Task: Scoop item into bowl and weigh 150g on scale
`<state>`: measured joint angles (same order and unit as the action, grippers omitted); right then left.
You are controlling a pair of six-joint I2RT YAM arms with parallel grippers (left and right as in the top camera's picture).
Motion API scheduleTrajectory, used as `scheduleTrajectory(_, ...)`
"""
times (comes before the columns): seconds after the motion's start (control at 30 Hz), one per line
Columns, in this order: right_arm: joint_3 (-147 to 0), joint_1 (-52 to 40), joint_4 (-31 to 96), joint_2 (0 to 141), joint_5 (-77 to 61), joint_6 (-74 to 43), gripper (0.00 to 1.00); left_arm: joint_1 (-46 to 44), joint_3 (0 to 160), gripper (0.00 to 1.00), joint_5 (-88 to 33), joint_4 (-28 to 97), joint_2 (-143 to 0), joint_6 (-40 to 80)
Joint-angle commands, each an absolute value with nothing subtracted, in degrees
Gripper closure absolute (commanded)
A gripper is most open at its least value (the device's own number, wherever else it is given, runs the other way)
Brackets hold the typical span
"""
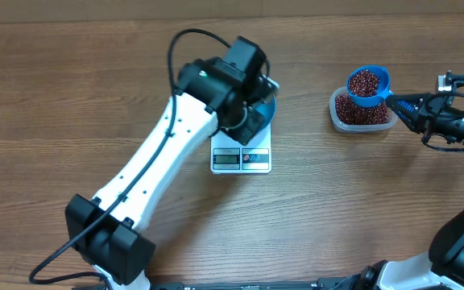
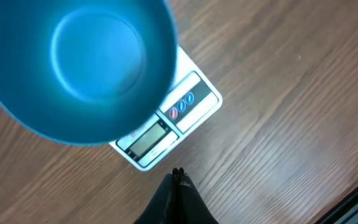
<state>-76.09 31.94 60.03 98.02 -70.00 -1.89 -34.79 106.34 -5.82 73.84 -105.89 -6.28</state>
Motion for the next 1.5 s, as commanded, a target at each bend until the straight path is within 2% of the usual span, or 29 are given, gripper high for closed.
scheduleTrajectory(0.0, -76.8, 32.2, 60.0, 98.2, -71.2, -1.0, 0.96, -38.2, 107.4, 0.95, -0.4, 75.3, -103.2, -11.6)
scheduleTrajectory(0.3, -76.8, 32.2, 60.4, 98.2, -70.8, -1.0, 0.96, -39.8, 101.9, 0.95, 0.0, 72.0, -88.4, -13.3)
scheduleTrajectory(0.6, -76.8, 32.2, 60.3, 98.2, -70.6, -1.0, 0.96, -39.8, 72.3, 0.96, -2.7, 50.1, -73.4, -10.5)
scheduleTrajectory(0.8, -76.8, 32.2, 60.6, 98.2, -70.6, -1.0, 0.96, -39.8, 62.1, 0.96, -2.6, 40.8, -78.1, -10.7)
scheduleTrajectory(1.13, -76.8, 32.2, 60.6, 98.2, -70.2, -1.0, 0.96, -39.8, 62.0, 0.96, -2.6, 37.1, -92.7, -10.7)
scheduleTrajectory(1.47, -76.8, 32.2, 60.7, 98.2, -68.6, -1.0, 0.96, -39.8, 62.0, 0.96, -2.4, 31.7, -96.4, -10.7)
